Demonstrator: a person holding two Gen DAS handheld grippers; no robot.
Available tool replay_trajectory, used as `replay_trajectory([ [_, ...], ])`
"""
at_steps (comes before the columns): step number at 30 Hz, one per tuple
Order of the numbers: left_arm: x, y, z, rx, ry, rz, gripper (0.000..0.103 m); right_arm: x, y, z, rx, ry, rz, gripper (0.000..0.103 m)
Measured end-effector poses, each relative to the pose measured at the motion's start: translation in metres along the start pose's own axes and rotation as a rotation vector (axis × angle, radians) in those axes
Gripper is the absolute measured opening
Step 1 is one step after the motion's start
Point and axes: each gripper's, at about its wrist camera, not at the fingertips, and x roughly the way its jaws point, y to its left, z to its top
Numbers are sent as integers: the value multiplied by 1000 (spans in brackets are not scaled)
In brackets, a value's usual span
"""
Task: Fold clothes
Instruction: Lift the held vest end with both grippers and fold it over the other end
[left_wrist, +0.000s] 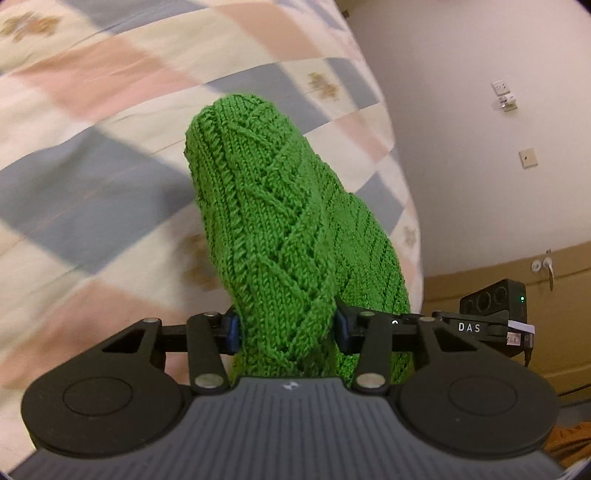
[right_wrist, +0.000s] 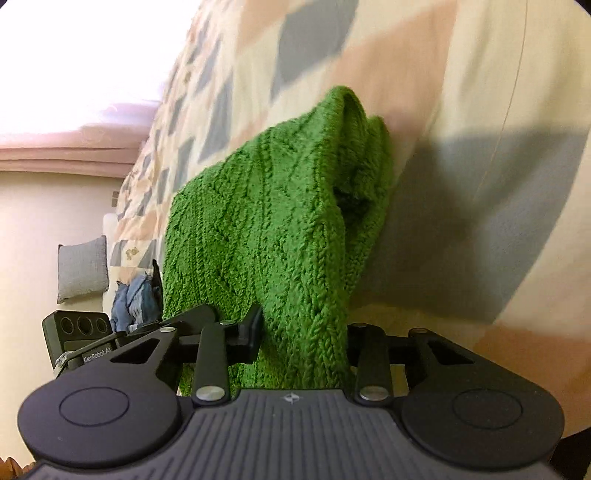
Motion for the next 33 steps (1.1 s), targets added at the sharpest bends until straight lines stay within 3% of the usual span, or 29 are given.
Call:
replay_trajectory([
  [6,67,-90,15,-28,-63,-56,41,-89,-15,66,-79,3,-6,34],
  [10,135,-142,36,-11,-58,-115,41,-162,-43,113,-111,-38,-39,34],
  [16,237,-199,70,7,-54,-171,40,-251,-95,175,-169,-106,-112,34],
  [19,276,-220,83,18,-67,-162,41,-281,-122,211,-197,-127,-131,34],
  [25,334,-236,101,5,-92,-139,41,-298,-163,267,-252,-116,-165,34],
  [33,384,-224,106,-19,-101,-87,42,-255,-170,299,-282,-89,-203,34],
])
